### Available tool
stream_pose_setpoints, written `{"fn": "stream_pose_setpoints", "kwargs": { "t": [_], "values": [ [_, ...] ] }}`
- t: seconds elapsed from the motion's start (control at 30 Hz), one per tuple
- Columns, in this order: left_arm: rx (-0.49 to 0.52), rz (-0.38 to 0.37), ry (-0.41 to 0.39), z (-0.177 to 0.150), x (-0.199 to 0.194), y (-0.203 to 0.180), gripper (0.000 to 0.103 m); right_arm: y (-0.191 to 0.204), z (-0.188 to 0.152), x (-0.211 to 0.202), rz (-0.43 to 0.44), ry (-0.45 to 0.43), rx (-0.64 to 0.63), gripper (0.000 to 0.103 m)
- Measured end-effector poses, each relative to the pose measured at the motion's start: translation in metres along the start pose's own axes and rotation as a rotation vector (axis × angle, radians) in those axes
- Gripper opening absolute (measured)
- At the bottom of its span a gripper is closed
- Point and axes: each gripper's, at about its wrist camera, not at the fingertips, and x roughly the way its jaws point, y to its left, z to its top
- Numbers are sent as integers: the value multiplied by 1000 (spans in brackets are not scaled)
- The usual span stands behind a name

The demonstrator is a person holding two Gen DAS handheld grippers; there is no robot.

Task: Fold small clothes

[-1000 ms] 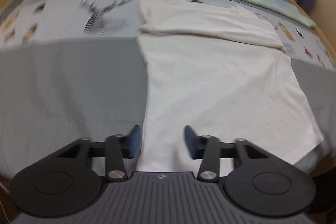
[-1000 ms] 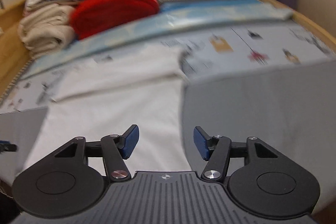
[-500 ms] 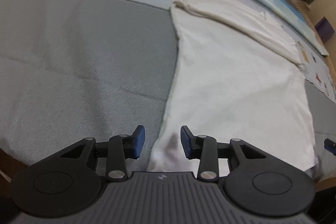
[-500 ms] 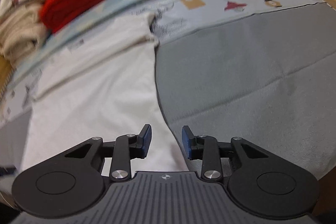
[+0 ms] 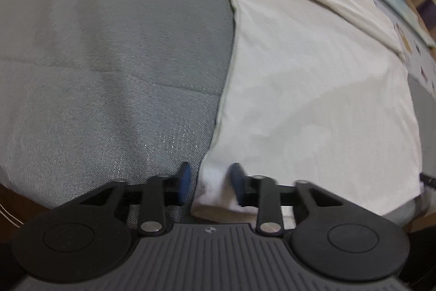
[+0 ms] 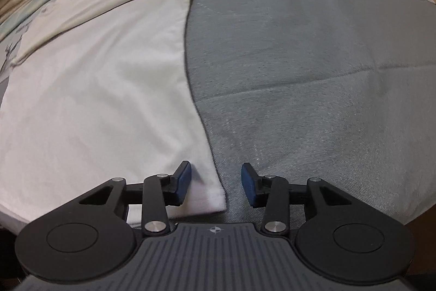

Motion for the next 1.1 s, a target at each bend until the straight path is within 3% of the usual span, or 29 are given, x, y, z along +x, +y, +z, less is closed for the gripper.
{"fn": "stream_pose_setpoints", "kwargs": {
  "t": [0.03,0.07,0.1,0.17,0.2,0.37,0.47,0.6,0.7,0.83,1.1],
  "values": [
    [8,1,1,-1,1,-2,9,1,-1,0,5,0,-8,40],
    [16,-2,0,-1,2,-3,7,2,-1,-1,13,3,-16,31],
    [30,-1,-4,-1,2,-6,7,2,-2,-2,33,5,-22,16],
    [50,2,-16,-3,0,-10,6,3,-1,-3,71,15,-24,4],
    [57,3,-24,-3,-1,-11,6,2,-1,-4,81,15,-26,3],
    [36,-44,-99,-14,-30,-8,6,-12,3,-29,102,-77,67,1],
    [25,-47,-99,-21,-32,-5,6,-23,4,-46,111,-138,121,1],
    [-16,-20,-29,-17,-15,0,8,-17,-1,-30,59,-50,72,2],
    [-22,1,8,-16,-8,0,16,-13,-2,-13,7,22,54,3],
    [-3,8,19,-16,-5,-2,20,-14,-2,-9,-16,36,60,13],
    [-8,17,13,-12,-2,-3,20,-10,-2,-8,-21,33,40,14]
  ]
}}
